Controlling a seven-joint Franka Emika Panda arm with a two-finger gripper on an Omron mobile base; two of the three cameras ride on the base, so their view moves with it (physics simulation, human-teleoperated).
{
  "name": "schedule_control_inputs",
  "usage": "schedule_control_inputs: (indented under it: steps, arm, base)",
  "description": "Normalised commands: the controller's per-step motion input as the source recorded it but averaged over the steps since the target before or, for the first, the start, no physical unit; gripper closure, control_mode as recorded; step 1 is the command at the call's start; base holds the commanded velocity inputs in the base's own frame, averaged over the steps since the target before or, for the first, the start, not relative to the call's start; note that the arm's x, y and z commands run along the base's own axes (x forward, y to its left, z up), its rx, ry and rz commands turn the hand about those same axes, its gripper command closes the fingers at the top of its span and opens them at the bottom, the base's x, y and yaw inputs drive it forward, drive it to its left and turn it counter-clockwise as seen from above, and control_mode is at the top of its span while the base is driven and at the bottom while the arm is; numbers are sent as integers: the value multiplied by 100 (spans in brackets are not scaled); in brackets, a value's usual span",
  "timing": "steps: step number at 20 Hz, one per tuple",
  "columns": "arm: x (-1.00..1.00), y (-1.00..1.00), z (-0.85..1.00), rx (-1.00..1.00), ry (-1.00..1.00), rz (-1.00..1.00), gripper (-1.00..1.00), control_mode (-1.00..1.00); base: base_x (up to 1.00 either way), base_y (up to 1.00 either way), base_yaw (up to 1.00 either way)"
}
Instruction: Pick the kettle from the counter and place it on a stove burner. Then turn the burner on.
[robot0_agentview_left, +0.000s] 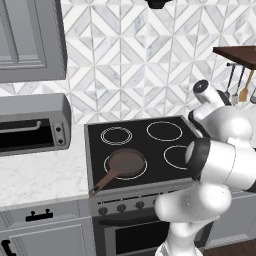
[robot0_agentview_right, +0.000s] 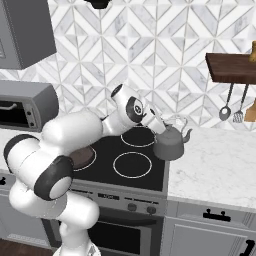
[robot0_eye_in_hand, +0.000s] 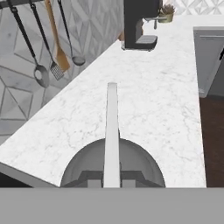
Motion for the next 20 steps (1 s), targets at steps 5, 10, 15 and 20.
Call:
schedule_control_inputs:
  steps: [5,10,15,20]
  arm:
    - [0,54,3,0,0,0,100,-100]
    - [0,51,0,0,0,0,100,-100]
    - [0,49,-4,0,0,0,100,-100]
    - [1,32,-15,0,3,0,100,-100]
  base:
    - [0,0,0]
    - [0,0,0]
    - [0,0,0]
    - [0,0,0]
